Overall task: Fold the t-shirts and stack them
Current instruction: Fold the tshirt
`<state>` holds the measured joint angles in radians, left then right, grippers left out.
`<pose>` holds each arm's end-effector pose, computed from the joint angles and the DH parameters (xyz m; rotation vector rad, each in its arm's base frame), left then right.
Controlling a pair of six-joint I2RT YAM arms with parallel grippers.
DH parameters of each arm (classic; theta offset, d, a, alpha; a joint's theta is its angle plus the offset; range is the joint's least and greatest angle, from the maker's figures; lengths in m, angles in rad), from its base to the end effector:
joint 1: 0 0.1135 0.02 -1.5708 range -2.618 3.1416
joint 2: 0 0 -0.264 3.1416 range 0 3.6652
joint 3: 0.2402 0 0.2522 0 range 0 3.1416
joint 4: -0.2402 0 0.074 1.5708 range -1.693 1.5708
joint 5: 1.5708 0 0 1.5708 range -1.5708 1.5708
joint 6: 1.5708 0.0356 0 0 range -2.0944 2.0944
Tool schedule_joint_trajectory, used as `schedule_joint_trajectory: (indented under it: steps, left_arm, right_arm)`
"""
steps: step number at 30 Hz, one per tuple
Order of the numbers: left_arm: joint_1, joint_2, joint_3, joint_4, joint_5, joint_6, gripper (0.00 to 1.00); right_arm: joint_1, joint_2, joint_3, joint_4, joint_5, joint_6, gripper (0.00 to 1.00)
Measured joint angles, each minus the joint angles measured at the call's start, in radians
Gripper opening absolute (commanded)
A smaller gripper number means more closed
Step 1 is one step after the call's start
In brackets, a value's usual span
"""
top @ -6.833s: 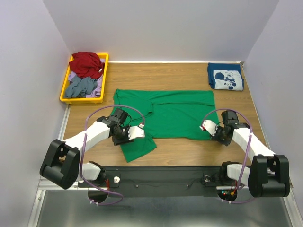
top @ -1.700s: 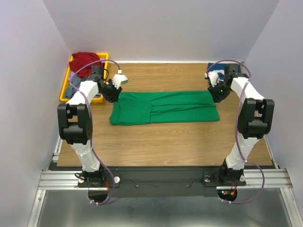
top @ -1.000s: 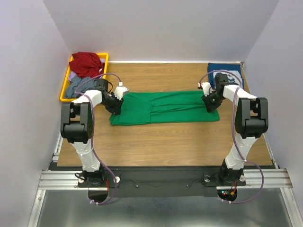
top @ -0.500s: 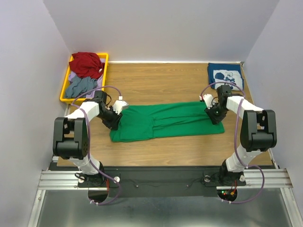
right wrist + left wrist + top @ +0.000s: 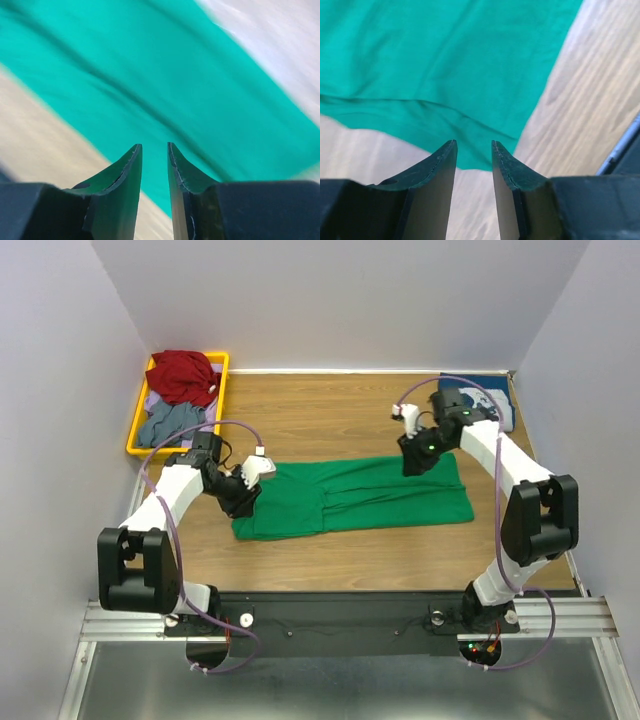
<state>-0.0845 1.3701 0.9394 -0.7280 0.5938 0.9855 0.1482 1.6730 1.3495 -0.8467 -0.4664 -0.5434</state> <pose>0.2539 -0.0415 0.2296 1.4029 2.0556 -0.4580 0.3334 0.0660 0.2577 -1.0059 2.4196 0.5052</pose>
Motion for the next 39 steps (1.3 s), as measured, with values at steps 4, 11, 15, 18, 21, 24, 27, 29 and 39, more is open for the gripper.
schedule_joint_trajectory:
  steps: [4, 11, 15, 18, 21, 24, 27, 29, 39]
  left_arm:
    - [-0.006, 0.041, -0.024, -0.018, 0.026, -0.026, 0.49]
    - [-0.006, 0.192, -0.024, -0.059, 0.048, -0.042, 0.50]
    - [-0.006, 0.226, -0.023, -0.070, 0.064, -0.042, 0.51]
    - [-0.006, 0.227, -0.018, -0.070, 0.079, -0.042, 0.51]
    - [-0.007, 0.232, -0.017, -0.068, 0.086, -0.042, 0.51]
    - [-0.008, 0.237, -0.017, -0.064, 0.085, -0.041, 0.51]
    - [-0.008, 0.237, -0.017, -0.057, 0.085, -0.041, 0.51]
    - [-0.008, 0.237, -0.017, -0.051, 0.084, -0.041, 0.51]
    - [-0.008, 0.237, -0.017, -0.038, 0.084, -0.035, 0.51]
  right_arm:
    - [0.136, 0.006, -0.026, 0.054, -0.125, 0.167, 0.33]
    - [0.333, 0.080, -0.162, 0.364, -0.260, 0.583, 0.38]
    - [0.438, 0.122, -0.243, 0.525, -0.249, 0.771, 0.40]
    - [0.514, 0.140, -0.277, 0.618, -0.240, 0.877, 0.42]
    - [0.549, 0.154, -0.285, 0.674, -0.230, 0.940, 0.44]
    - [0.556, 0.182, -0.285, 0.717, -0.212, 0.989, 0.44]
    - [0.555, 0.215, -0.285, 0.734, -0.193, 1.024, 0.44]
    - [0.553, 0.234, -0.283, 0.746, -0.193, 1.049, 0.44]
    - [0.552, 0.247, -0.278, 0.756, -0.212, 1.072, 0.28]
